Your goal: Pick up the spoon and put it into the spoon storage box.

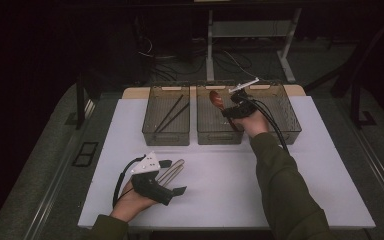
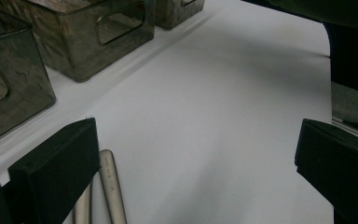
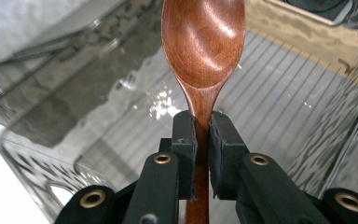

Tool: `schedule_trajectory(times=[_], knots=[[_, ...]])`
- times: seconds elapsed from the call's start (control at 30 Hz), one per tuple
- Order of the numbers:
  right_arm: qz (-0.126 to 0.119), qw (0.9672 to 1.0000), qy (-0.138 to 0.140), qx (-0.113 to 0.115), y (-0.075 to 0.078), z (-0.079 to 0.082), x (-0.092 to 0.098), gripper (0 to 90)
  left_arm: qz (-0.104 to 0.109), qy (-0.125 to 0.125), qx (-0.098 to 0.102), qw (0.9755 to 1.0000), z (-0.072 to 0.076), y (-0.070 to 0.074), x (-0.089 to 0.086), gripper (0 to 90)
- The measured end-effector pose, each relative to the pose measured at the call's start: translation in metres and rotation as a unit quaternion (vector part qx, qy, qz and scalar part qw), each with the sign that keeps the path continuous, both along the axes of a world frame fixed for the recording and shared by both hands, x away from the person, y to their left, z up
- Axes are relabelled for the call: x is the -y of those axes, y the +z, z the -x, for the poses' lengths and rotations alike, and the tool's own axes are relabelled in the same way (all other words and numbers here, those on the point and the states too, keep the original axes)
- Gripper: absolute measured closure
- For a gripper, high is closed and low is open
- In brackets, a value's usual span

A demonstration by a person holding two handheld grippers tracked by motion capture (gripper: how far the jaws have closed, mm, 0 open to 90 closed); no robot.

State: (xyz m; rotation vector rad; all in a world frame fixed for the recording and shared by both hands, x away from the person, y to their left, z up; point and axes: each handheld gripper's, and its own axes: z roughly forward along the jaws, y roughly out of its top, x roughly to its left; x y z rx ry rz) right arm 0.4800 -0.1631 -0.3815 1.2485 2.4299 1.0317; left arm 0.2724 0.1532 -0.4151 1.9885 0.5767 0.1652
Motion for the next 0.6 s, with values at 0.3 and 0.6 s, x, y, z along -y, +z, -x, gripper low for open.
schedule_trajectory(times=[0.3, 0.6], knots=[[0.019, 0.9996, 0.01, -0.017, -0.0074, -0.0009, -0.0049, 72.5, 0.0, 0.0, 0.0, 1.0, 0.0, 0.0, 0.0, 0.0], [-0.021, 0.9997, 0.01, -0.002, 0.0018, 0.0077, 0.0037, 54.9, 0.0, 0.001, -0.001, 1.0, 0.0004, 0.0, -0.0001, 0.0]])
